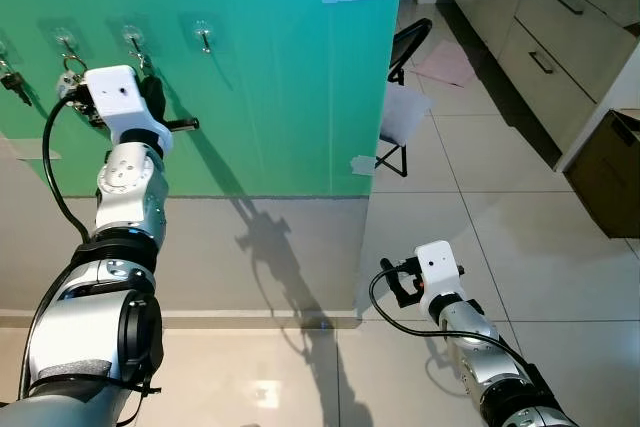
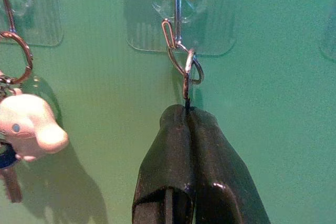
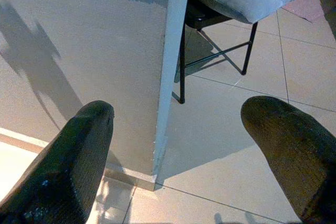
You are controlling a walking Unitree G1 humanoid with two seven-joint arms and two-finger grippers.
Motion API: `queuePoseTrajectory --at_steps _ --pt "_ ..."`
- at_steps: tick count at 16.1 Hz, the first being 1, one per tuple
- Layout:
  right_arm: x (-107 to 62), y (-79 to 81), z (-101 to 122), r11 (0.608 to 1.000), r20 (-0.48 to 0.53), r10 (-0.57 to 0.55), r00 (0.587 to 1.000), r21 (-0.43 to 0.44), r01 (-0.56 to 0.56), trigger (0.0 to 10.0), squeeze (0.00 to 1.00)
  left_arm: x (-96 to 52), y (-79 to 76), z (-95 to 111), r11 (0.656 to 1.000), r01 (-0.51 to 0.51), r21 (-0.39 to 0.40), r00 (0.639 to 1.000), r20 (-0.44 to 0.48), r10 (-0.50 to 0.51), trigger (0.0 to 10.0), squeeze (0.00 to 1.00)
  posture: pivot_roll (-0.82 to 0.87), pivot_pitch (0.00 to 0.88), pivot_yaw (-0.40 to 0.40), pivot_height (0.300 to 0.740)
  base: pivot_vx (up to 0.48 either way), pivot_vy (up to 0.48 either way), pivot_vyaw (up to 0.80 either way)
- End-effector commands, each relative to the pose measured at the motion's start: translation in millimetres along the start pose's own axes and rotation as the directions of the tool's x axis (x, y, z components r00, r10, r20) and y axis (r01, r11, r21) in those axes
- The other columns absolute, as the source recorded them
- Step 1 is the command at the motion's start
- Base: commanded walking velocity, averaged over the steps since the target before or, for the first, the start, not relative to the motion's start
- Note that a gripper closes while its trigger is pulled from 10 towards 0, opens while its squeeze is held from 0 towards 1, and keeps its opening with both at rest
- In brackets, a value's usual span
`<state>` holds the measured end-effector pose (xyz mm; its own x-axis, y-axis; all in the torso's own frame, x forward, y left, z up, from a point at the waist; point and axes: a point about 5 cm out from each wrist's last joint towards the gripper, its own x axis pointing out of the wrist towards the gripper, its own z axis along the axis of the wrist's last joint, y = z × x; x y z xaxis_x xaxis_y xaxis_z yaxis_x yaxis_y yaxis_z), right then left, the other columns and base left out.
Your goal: Hang keys on a hook
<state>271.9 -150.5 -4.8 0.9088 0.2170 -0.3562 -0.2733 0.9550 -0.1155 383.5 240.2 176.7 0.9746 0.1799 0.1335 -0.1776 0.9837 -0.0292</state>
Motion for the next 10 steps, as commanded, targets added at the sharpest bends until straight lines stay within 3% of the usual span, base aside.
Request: queuePoseTrajectory --at_steps 1,2,3,10 --pt "1.4 1.3 2.3 1.000 0.002 0.007 1.000 -0.004 -0.007 10.0 0.00 -19.6 -5.8 -49.8 0.998 0.026 0.061 0.976 -0.216 -0.012 10.0 0.00 -0.09 0.000 0.049 0.740 0.000 0.000 0.00" --pt "1.7 1.2 2.8 1.000 0.002 0.006 1.000 -0.003 -0.006 10.0 0.00 -20.9 -6.4 -51.7 0.998 0.029 0.063 0.976 -0.217 -0.014 10.0 0.00 -0.09 0.000 0.049 0.740 0.000 0.000 0.00" --pt "1.5 0.9 2.7 1.000 0.001 0.004 1.000 -0.002 -0.004 10.0 0.00 -21.9 -5.5 -51.7 0.998 0.027 0.052 0.979 -0.203 -0.016 10.0 1.00 -0.09 0.000 0.050 0.740 0.000 0.000 0.00" --pt "1.6 0.4 1.4 1.000 -0.009 -0.001 1.000 -0.002 0.001 10.0 0.00 -23.9 -6.9 -55.8 0.998 0.046 0.051 0.975 -0.220 -0.034 10.0 1.00 -0.09 0.000 0.044 0.740 0.000 0.000 0.00"
